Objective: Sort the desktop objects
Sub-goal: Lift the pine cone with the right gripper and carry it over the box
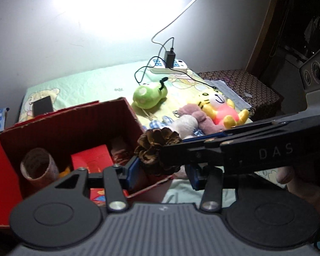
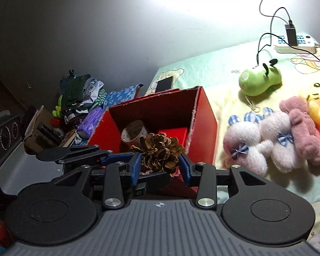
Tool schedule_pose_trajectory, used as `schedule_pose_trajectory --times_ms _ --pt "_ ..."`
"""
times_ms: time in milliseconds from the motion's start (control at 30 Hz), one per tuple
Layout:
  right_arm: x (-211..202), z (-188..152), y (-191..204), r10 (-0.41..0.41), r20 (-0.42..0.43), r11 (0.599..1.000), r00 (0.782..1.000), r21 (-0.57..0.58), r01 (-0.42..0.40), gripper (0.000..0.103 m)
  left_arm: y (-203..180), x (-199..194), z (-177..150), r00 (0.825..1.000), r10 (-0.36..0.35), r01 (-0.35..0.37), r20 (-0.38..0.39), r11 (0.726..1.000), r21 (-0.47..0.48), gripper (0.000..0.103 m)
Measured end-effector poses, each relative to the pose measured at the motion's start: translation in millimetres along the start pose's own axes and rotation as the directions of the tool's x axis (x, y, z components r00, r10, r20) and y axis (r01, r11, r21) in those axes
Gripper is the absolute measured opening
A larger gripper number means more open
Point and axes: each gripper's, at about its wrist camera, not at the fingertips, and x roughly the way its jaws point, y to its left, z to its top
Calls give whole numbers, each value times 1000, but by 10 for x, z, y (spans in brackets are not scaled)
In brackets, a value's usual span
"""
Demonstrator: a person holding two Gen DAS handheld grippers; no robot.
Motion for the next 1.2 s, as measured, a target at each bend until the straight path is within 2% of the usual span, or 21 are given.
schedule_pose_trajectory --times_ms 167,367,667,867,1033,1200 --pt "394 165 190 54 -50 998 997 -39 -56 41 368 -22 -20 998 66 -67 -22 997 -40 47" --pt "901 234 423 89 -155 992 984 -80 -103 41 785 23 -172 989 127 -135 -81 986 -101 47" --pt "1567 345 684 98 -316 987 944 -92 -133 41 1317 151 -276 966 184 -211 -180 966 -146 47" --pt "1898 381 691 103 -415 989 904 -51 -136 41 1559 293 -365 951 169 -220 -258 958 -184 47" --pt "2084 361 690 114 -471 989 875 -28 -144 41 1652 400 -397 924 188 -258 -331 949 -179 48" --pt "2227 326 719 100 -505 990 857 -38 -138 42 1710 525 -426 897 196 -282 -397 944 -170 48"
